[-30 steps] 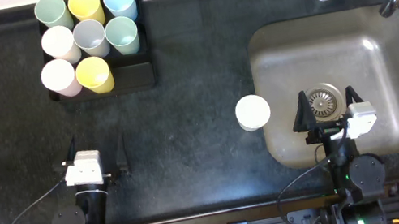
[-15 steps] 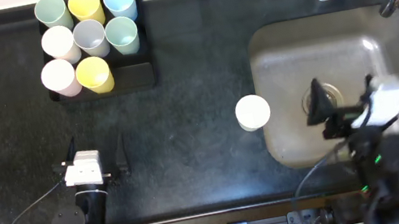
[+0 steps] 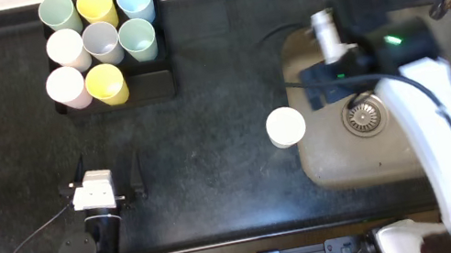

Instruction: Store Cups

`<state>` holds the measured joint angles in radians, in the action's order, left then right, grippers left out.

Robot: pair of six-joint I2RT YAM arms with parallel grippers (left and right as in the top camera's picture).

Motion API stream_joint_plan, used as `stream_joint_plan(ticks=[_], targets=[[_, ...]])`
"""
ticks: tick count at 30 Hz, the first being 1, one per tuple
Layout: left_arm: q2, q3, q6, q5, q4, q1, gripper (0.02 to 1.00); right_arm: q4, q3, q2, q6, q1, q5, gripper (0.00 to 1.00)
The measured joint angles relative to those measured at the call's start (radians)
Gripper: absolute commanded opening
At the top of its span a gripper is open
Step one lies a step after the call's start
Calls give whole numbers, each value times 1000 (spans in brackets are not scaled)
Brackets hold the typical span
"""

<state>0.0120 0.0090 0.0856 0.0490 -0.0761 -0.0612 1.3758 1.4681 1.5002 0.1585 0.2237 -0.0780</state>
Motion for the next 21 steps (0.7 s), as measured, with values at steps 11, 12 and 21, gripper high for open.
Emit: stream_joint_plan(ticks=[11,12,21], targets=[[0,0,0,0,0,0,998,-5,11,147,196,52,56,998],[0,0,0,0,0,0,998,-5,11,164,214,51,61,998],[0,0,0,0,0,0,998,-33,11,248,287,62,71,998]])
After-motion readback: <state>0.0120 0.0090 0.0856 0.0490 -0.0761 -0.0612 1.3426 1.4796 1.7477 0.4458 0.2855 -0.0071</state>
